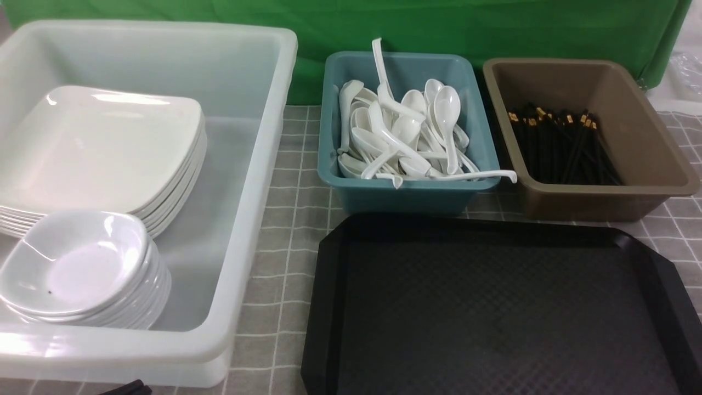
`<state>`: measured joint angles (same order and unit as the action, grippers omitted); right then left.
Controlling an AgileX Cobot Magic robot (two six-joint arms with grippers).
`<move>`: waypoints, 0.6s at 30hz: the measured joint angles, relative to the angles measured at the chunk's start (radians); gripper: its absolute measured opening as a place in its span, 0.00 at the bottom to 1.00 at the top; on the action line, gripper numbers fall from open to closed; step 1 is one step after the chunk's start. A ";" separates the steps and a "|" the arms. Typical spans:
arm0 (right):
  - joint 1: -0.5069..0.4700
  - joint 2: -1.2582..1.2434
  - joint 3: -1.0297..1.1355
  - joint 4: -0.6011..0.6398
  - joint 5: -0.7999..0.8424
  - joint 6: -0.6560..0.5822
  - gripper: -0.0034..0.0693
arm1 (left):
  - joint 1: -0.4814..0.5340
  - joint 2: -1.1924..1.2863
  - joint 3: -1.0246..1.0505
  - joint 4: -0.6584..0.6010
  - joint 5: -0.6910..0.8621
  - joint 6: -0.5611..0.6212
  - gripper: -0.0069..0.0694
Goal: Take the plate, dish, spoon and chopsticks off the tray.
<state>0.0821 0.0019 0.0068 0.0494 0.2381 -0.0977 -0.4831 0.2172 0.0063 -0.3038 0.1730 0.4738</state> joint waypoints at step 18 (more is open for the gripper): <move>0.000 -0.001 0.000 -0.002 0.010 0.003 0.11 | 0.000 0.000 0.000 0.000 0.000 0.000 0.10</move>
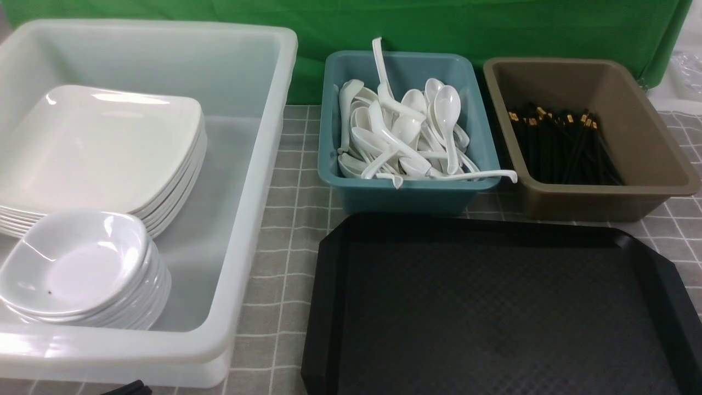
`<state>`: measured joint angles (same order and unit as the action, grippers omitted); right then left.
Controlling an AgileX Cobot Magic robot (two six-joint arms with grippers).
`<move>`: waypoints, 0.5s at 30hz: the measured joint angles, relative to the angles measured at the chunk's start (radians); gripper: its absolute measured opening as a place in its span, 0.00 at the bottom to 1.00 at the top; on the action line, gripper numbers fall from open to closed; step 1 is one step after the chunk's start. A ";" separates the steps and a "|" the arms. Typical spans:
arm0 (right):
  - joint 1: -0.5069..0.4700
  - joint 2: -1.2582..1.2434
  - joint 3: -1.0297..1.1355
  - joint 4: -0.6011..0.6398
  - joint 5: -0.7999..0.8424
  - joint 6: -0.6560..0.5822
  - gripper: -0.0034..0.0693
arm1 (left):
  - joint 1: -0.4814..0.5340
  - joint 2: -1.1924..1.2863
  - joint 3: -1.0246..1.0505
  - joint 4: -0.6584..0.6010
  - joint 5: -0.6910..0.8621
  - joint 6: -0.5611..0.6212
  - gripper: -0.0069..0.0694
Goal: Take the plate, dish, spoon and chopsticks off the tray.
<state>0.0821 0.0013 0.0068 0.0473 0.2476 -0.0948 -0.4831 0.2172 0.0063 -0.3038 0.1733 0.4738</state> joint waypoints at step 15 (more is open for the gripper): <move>0.000 0.000 0.000 0.000 0.000 0.001 0.18 | 0.075 -0.008 0.000 0.103 -0.187 -0.087 0.10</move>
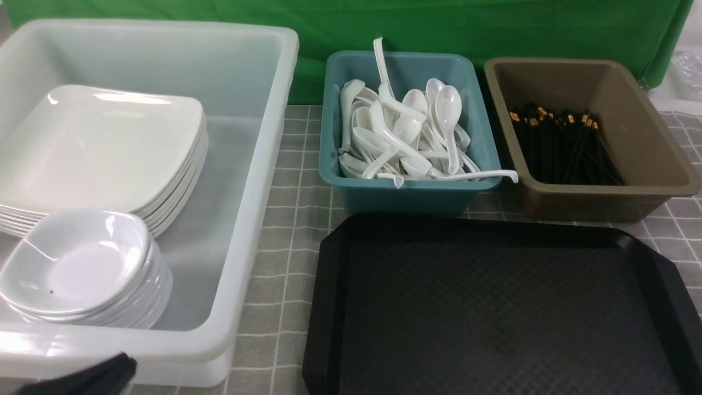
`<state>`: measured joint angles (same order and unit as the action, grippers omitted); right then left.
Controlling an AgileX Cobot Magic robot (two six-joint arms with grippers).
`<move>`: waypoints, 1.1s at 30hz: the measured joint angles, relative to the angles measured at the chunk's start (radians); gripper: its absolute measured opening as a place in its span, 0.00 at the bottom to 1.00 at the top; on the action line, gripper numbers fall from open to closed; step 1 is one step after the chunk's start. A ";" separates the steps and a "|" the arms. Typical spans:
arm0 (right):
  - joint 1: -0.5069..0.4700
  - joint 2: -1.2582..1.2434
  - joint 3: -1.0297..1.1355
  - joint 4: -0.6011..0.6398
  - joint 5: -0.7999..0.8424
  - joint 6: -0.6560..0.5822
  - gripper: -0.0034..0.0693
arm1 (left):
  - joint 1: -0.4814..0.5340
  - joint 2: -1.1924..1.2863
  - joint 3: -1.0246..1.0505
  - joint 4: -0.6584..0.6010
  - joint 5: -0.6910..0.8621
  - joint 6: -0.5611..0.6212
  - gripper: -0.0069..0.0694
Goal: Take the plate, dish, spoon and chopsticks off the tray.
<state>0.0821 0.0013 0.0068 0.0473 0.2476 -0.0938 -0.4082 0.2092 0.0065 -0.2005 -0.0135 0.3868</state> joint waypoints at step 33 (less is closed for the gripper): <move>0.000 0.000 0.000 0.000 -0.001 0.000 0.27 | 0.437 -0.212 0.000 0.123 0.229 -0.316 0.10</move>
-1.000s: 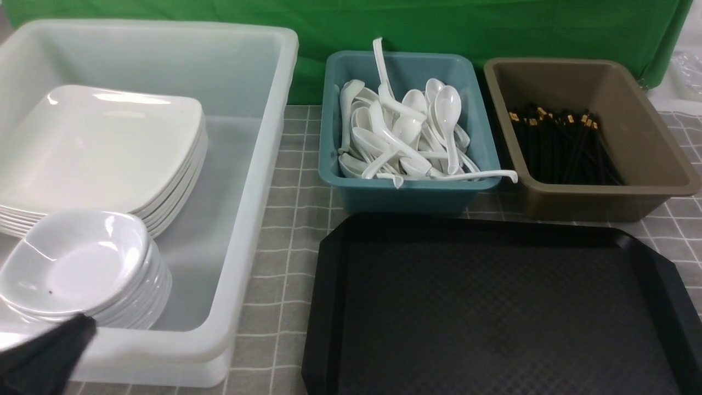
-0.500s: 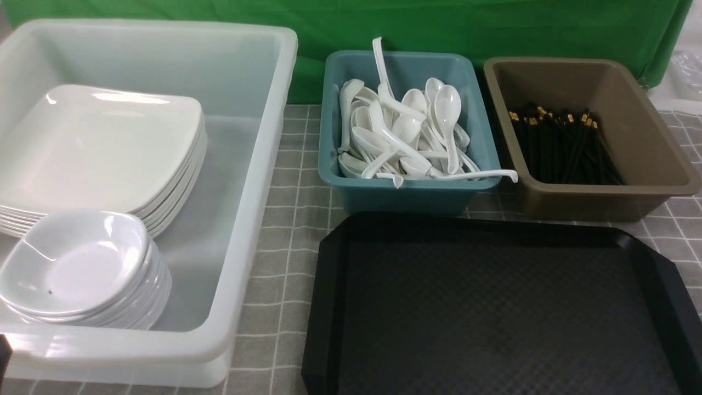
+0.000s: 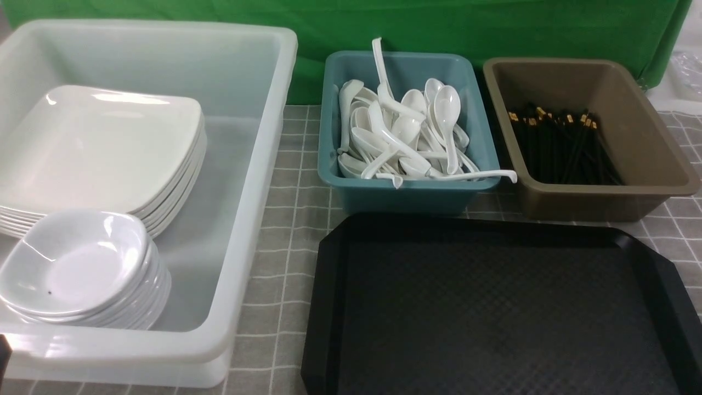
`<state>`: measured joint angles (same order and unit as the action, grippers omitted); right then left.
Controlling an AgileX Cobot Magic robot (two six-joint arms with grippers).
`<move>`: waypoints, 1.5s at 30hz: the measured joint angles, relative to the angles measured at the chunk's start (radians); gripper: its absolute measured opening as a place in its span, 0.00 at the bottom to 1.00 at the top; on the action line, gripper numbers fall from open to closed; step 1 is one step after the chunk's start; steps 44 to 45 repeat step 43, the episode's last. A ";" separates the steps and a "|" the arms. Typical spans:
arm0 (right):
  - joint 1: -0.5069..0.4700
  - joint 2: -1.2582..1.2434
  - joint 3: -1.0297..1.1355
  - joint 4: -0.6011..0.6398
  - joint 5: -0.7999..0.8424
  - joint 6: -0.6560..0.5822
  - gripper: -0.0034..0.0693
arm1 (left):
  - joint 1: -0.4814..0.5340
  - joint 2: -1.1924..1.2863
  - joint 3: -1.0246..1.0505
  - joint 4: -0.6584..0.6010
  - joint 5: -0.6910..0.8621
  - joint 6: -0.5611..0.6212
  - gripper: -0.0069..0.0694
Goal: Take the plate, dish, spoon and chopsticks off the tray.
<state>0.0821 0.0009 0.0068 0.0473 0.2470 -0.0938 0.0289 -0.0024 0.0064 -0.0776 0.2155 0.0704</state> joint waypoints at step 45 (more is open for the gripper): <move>0.000 0.000 0.000 0.000 0.000 0.000 0.37 | 0.000 0.000 0.000 0.000 0.000 0.003 0.10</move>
